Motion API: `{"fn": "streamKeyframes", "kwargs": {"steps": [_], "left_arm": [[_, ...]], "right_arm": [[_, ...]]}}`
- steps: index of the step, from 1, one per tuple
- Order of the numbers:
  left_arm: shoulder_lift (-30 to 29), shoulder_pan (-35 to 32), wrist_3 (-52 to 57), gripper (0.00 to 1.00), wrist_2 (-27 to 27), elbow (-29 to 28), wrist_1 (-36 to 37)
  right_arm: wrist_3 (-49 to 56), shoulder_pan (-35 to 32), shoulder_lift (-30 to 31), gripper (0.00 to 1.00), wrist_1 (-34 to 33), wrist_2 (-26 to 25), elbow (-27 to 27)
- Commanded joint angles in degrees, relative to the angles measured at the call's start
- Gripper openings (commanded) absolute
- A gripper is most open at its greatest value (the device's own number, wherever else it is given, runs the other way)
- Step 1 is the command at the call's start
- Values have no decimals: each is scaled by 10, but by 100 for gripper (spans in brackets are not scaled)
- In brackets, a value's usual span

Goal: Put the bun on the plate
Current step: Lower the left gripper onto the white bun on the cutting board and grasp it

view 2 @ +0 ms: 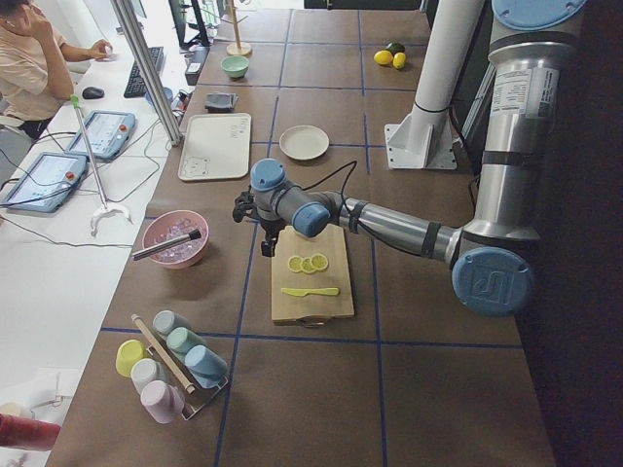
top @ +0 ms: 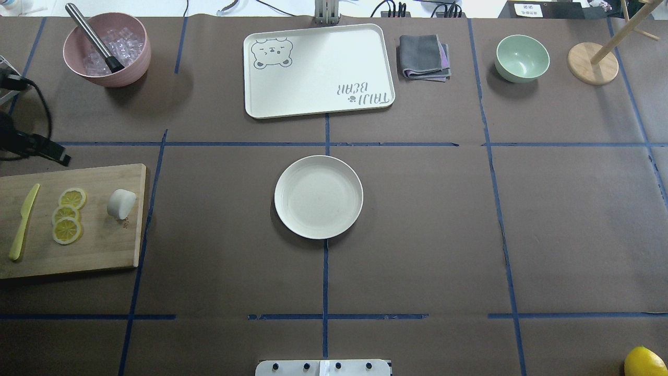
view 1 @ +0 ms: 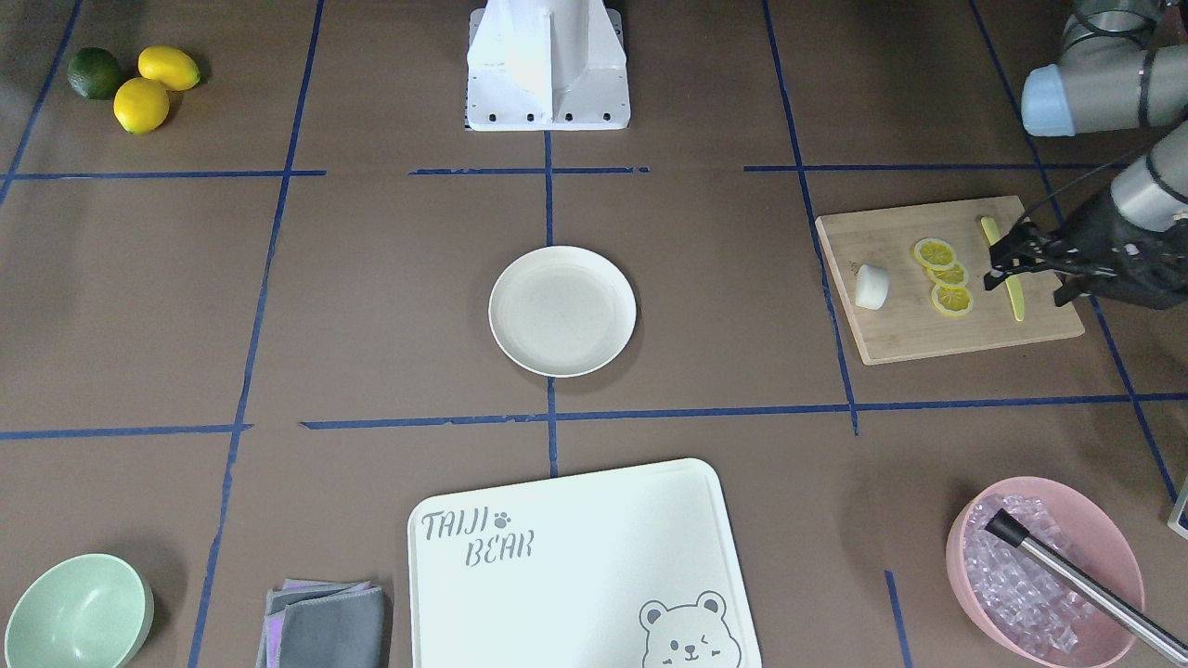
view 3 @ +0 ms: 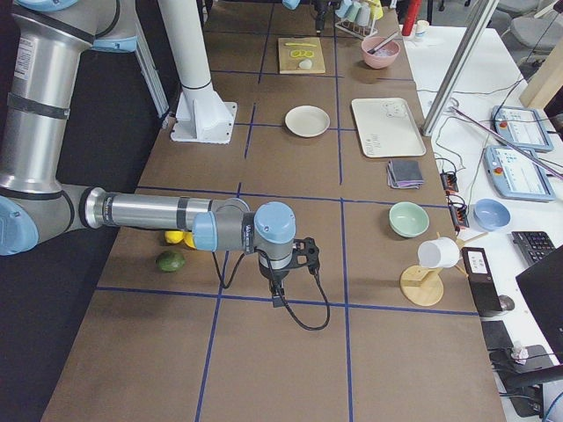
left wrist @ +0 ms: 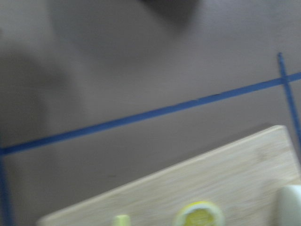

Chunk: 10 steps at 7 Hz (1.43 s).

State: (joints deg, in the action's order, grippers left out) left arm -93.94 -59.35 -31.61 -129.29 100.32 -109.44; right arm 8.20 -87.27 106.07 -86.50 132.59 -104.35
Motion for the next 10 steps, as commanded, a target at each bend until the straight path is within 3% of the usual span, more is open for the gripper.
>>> {"fn": "streamKeyframes", "kwargs": {"steps": [1,4,5,6,7,10], "left_arm": [[-25,119,-77,100,81,21,-2],[-24,148,-73,100,83,8,0],[-26,149,-71,90,83,8,4],[-26,149,-71,59,83,6,5],[-26,149,-71,44,83,6,5],[-26,149,-70,44,83,3,5]], "right_arm": [[0,0,-1,100,0,0,0],[0,0,-1,100,0,0,1],[0,0,0,100,0,-1,2],[0,0,0,100,0,-1,4],[0,0,0,100,0,-1,6],[0,0,0,100,0,0,6]]}}
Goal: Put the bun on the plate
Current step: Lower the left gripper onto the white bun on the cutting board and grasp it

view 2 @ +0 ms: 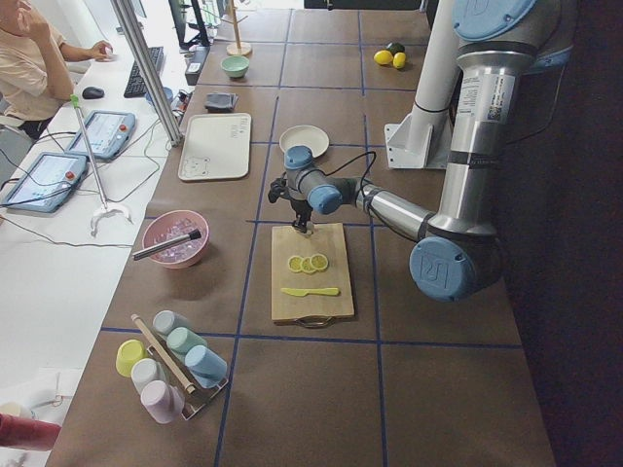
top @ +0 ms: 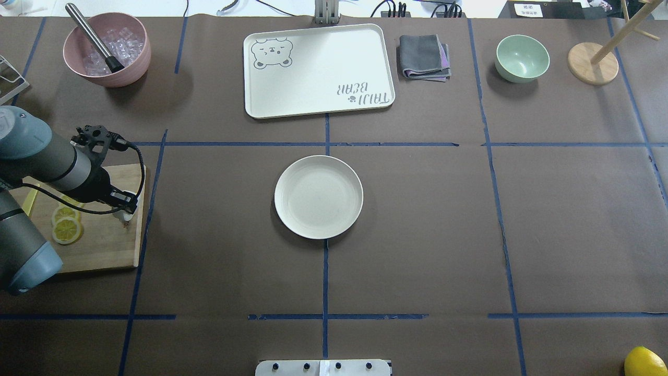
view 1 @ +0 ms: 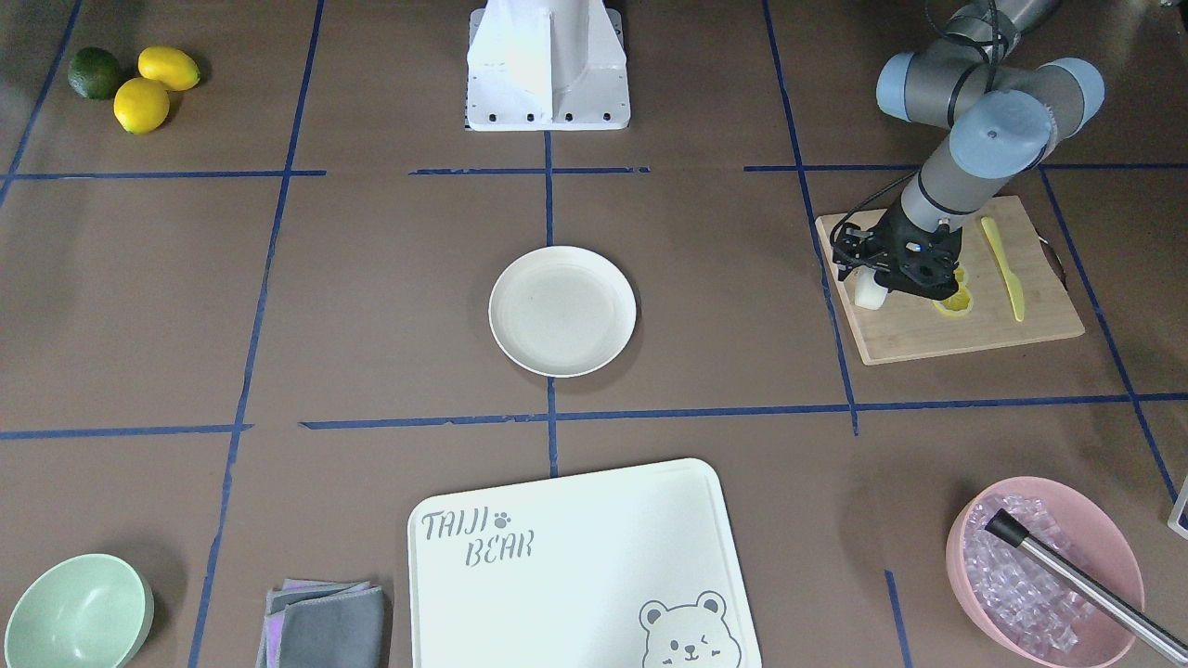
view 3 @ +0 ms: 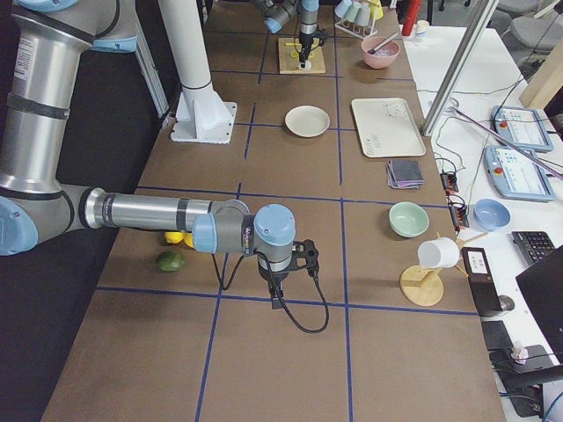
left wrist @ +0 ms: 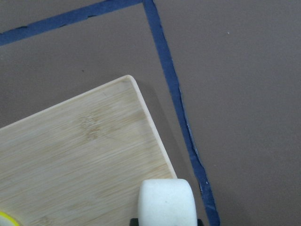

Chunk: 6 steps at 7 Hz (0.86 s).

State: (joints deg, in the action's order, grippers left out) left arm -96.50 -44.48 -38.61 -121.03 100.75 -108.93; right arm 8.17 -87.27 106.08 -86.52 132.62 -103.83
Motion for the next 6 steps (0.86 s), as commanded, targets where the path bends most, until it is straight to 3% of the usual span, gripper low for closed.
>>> {"fn": "streamKeyframes", "kwargs": {"steps": [1,2,4,6], "left_arm": [[0,0,0,36,1,-1,0],[-1,0,-1,24,1,3,-1],[-21,-3,-8,20,0,11,1],[-101,-2,-118,20,-1,5,19]], "right_arm": [[0,0,0,100,0,0,0],[0,0,0,100,-1,0,0],[0,0,0,100,0,0,1],[0,0,0,100,0,0,1]]}}
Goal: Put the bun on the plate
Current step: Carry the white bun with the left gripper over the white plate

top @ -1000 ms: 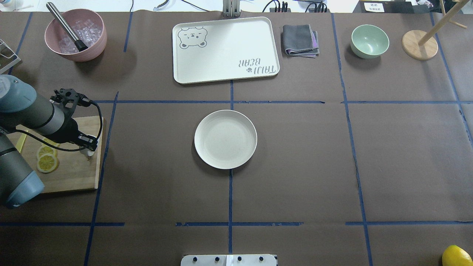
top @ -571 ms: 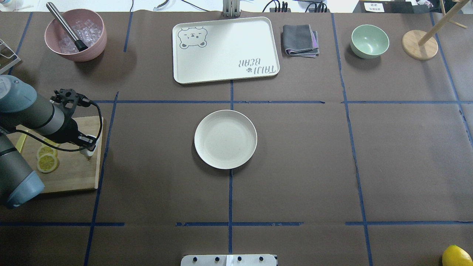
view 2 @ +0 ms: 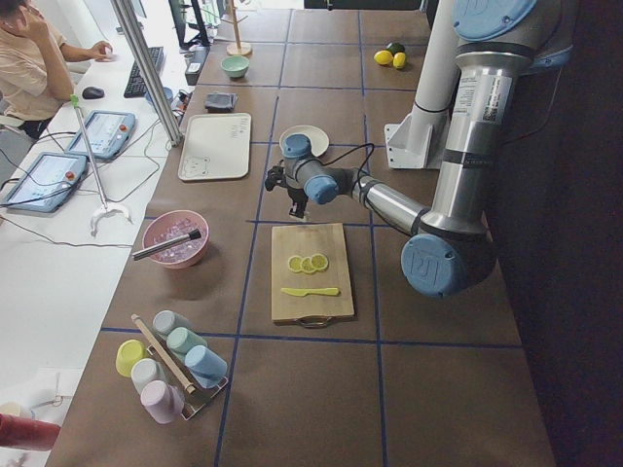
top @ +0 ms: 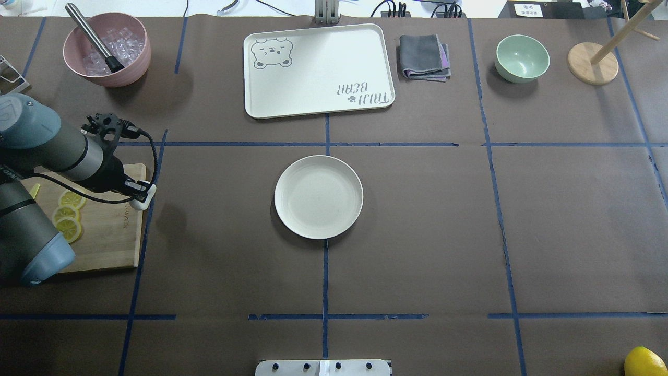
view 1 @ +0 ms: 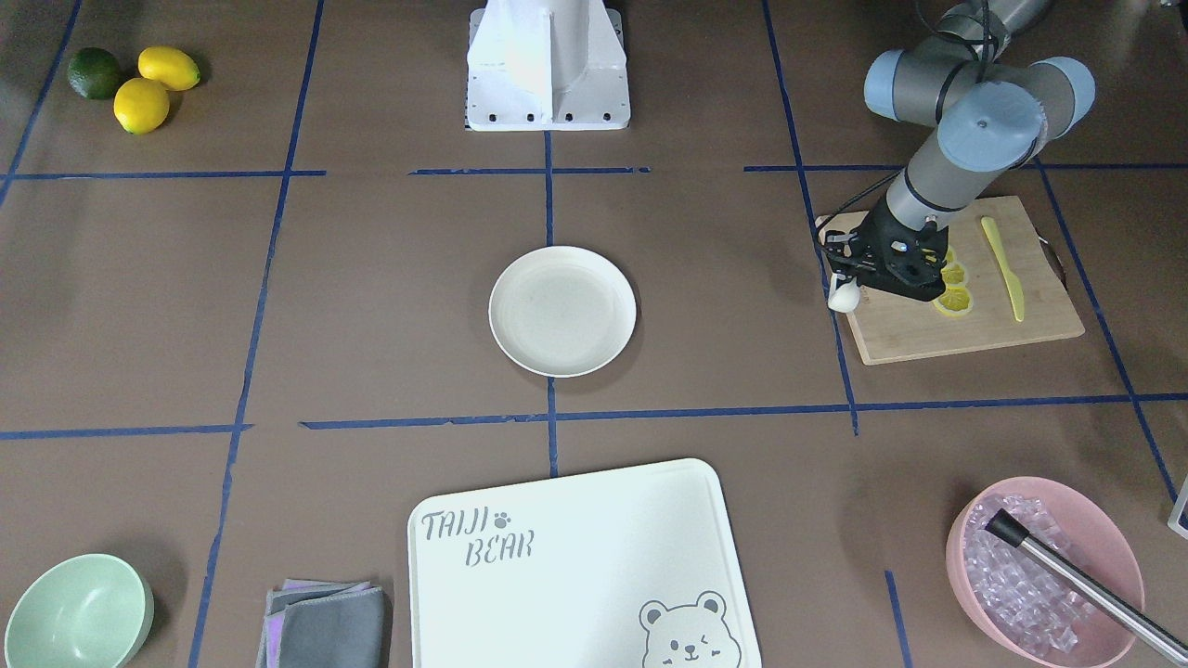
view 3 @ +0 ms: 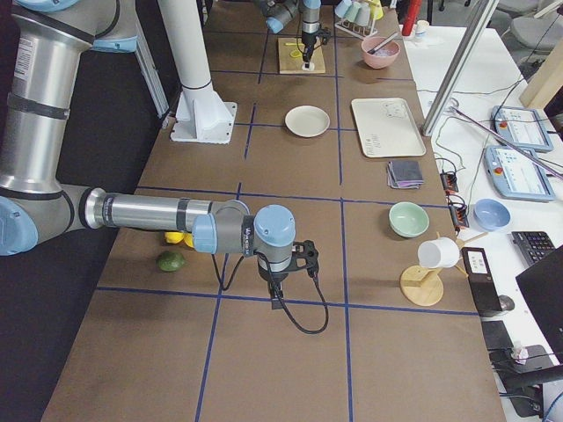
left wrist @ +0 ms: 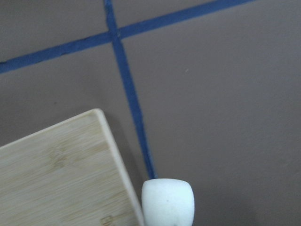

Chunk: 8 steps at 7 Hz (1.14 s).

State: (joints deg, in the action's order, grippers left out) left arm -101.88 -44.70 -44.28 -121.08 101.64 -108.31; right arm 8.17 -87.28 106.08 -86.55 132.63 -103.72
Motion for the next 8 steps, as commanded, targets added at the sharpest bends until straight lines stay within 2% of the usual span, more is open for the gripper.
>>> {"fn": "streamKeyframes", "kwargs": {"steps": [1,2,3,5,6,7,8], "left_arm": [[-115,11,-124,20,0,-7,73],[-181,58,-194,20,20,-11,127],[-243,103,-262,20,75,-35,138],[-382,148,-351,21,117,-176,128],[-402,163,-353,23,149,-216,110],[-402,172,-352,32,153,-246,60],[-401,180,-349,48,153,-267,44]], "right_arm": [[0,0,0,100,0,0,0],[-1,0,0,100,0,0,0],[-1,0,0,100,0,0,0],[0,0,0,100,1,0,1],[0,0,0,100,0,0,1],[0,0,0,100,1,0,0],[0,0,0,100,0,0,-1]]}}
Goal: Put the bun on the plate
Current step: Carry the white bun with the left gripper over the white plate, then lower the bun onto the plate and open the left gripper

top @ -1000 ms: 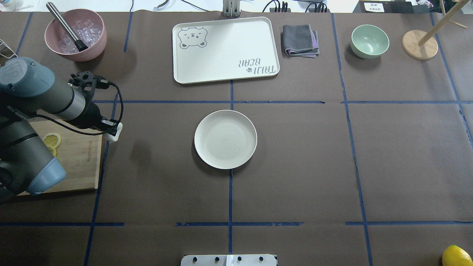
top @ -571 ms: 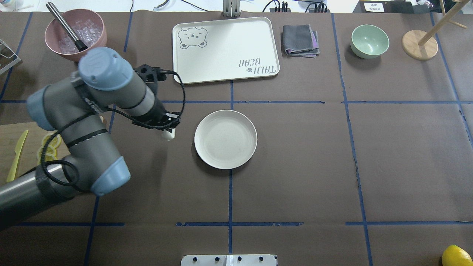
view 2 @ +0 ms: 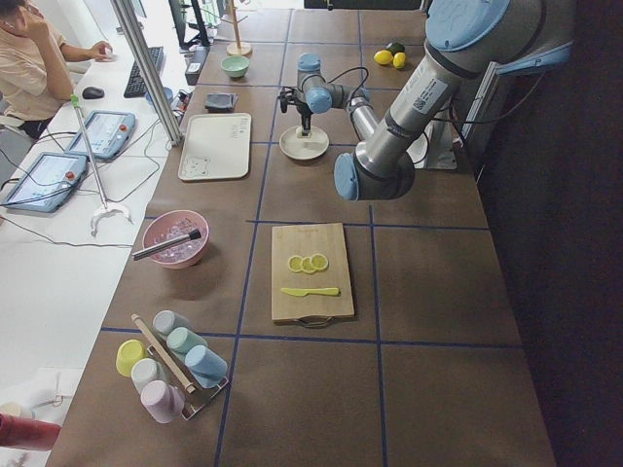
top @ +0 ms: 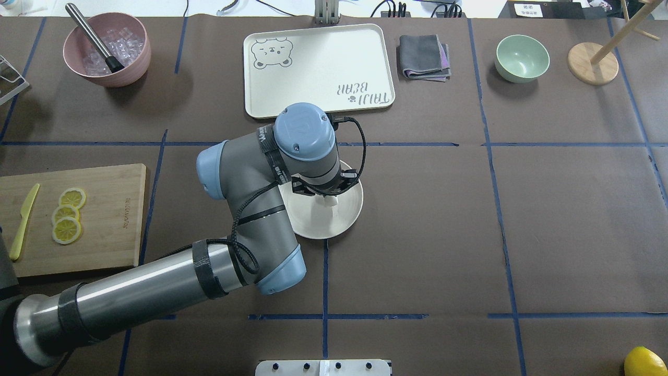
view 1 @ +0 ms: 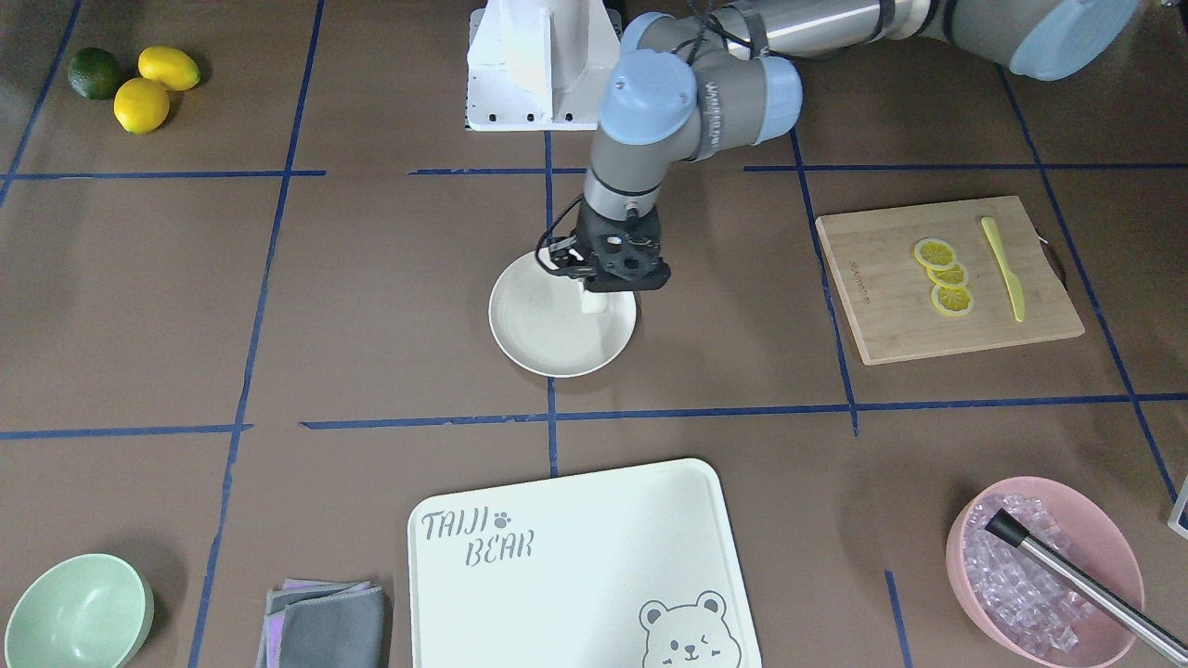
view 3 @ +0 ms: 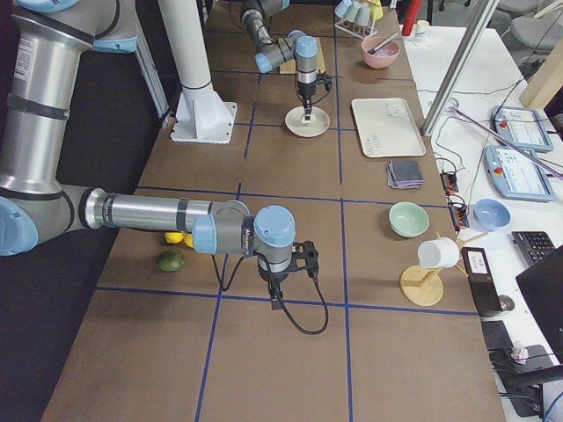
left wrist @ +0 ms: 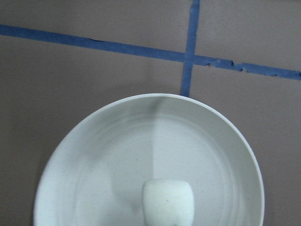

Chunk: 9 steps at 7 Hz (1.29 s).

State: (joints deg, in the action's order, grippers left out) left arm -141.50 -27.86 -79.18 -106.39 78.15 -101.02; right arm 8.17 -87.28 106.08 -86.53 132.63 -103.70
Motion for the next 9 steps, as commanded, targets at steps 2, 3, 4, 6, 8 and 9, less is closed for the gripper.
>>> {"fn": "streamKeyframes", "kwargs": {"steps": [2,3,4,6,8,9], "left_arm": [[-2,11,6,77,7,-34,-27],[-2,7,23,99,8,-31,-23],[-2,-10,33,99,4,-22,-22],[50,-62,99,100,-68,45,-8],[216,-145,261,100,-150,199,8],[278,-194,352,100,-158,240,8]], "right_arm": [[-1,0,-1,100,0,0,-1],[-1,0,-2,100,0,0,-1],[-1,0,-2,100,0,0,-2],[-1,0,-2,100,0,0,-1],[-2,0,-4,100,0,0,0],[-1,1,-4,100,0,0,0]]}}
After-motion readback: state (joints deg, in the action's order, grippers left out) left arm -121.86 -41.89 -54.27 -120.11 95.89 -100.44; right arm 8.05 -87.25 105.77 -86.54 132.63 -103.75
